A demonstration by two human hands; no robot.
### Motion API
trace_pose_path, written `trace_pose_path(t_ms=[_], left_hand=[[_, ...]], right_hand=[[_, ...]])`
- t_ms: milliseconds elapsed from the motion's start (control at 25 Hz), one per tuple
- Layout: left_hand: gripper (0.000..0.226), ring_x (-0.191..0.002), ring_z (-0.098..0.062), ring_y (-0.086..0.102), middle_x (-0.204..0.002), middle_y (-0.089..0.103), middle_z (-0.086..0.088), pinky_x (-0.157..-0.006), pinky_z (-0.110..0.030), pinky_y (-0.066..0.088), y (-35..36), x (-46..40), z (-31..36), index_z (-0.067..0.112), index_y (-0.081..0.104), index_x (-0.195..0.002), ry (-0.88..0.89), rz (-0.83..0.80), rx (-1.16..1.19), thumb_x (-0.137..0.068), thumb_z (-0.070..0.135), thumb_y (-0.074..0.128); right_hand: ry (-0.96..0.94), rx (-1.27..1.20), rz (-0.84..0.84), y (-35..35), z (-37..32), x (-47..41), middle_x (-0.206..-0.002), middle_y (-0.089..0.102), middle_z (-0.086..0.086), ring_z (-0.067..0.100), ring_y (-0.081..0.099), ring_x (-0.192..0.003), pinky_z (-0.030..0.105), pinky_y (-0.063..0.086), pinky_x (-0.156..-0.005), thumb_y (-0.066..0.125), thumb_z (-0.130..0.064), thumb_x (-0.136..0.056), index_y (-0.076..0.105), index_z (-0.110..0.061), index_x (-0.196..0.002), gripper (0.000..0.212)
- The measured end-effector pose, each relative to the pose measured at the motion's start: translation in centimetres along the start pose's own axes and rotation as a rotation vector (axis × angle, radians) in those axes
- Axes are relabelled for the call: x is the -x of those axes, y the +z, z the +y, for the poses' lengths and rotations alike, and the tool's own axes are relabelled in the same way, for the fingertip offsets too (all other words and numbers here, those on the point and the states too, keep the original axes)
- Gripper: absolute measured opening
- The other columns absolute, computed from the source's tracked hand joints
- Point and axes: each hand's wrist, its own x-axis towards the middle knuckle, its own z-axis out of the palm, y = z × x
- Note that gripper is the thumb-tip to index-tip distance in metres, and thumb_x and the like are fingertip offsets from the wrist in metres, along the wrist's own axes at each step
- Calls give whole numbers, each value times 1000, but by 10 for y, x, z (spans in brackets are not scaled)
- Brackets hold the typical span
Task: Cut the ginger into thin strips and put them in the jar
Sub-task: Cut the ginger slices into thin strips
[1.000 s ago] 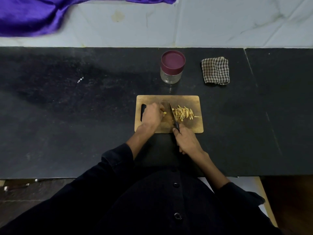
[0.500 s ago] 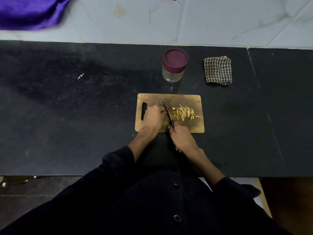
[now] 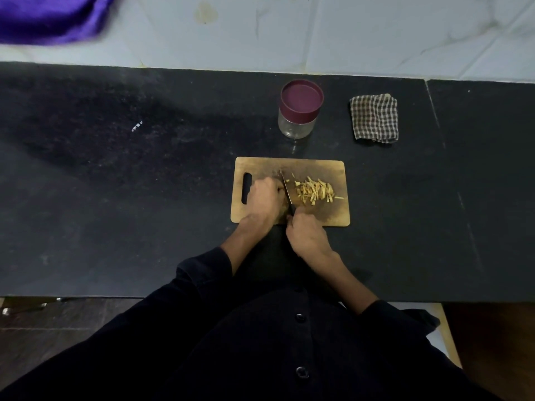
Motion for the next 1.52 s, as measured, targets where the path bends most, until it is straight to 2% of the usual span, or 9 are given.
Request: trace_pose_path(t_ms=[280, 440, 560, 680, 880, 1040, 1160, 1400, 1520], left_hand=[[16, -77, -18, 66, -85, 70, -6, -73, -38, 57, 2, 3, -1, 10, 73, -91, -10, 15, 5, -93, 13, 57], [17, -84, -18, 68, -91, 73, -7, -79, -37, 56, 2, 5, 6, 6, 74, -93, 103, -8, 93, -90, 4, 57], [21, -90, -15, 68, -101, 73, -5, -82, -24, 55, -12, 1, 0, 8, 73, -103, 62, 42, 198, -90, 1, 58], [24, -81, -5, 65, -96, 74, -2, -70, -4, 46, -35, -2, -19, 7, 74, -100, 15, 130, 280, -87, -3, 57], [22, -96, -13, 65, -104, 72, -5, -84, -16, 47, -49, -9, -41, 5, 72, -105, 6, 113, 216, -88, 0, 59], [8, -73, -6, 64, -83, 72, 1, -72, -25, 55, -40, -10, -40, 10, 74, -84, 25, -4, 174, -84, 6, 68], [10, -72, -8, 65, -77, 70, 2, -74, -32, 57, -34, -10, -41, 11, 72, -78, 36, -6, 119, -82, 2, 68], [9, -80, -7, 64, -85, 69, 3, -78, -25, 55, -34, -10, -39, 12, 72, -84, 25, -50, 123, -86, 6, 66], [8, -78, -4, 63, -86, 70, 3, -74, -14, 51, -37, -10, -34, 10, 72, -85, 11, -22, 199, -87, 6, 65]], right_hand=[[61, -23, -32, 1, 20, 19, -103, 62, 13, 31, 64, -91, 45, 55, -77, 39, -30, -105, 49, -10, -104, 22], [71, -81, 12, -4, 24, 21, -98, 61, 13, 35, 66, -82, 51, 57, -76, 37, -32, -104, 45, -14, -97, 21], [50, -88, 15, -7, 23, 21, -94, 61, 12, 35, 67, -79, 51, 57, -74, 37, -33, -104, 45, -15, -100, 20], [23, -91, -2, -11, 20, 19, -88, 63, 11, 31, 68, -68, 49, 58, -68, 36, -32, -105, 47, -13, -105, 22], [-6, -118, -42, -15, 13, 12, -82, 64, 11, 27, 68, -54, 41, 57, -53, 35, -32, -106, 49, -10, -109, 26], [6, -123, -74, -15, 14, 8, -79, 65, 11, 24, 68, -50, 31, 52, -41, 35, -32, -106, 48, -11, -110, 25], [12, -117, -95, -13, 16, 8, -79, 65, 11, 26, 68, -52, 30, 51, -40, 35, -32, -106, 49, -10, -110, 26], [14, -139, -110, -12, 17, 7, -81, 65, 13, 28, 69, -53, 32, 53, -41, 35, -31, -106, 48, -10, -109, 25], [10, -136, -110, -12, 18, 6, -80, 65, 13, 28, 69, -53, 34, 55, -44, 35, -31, -106, 48, -10, -109, 25]])
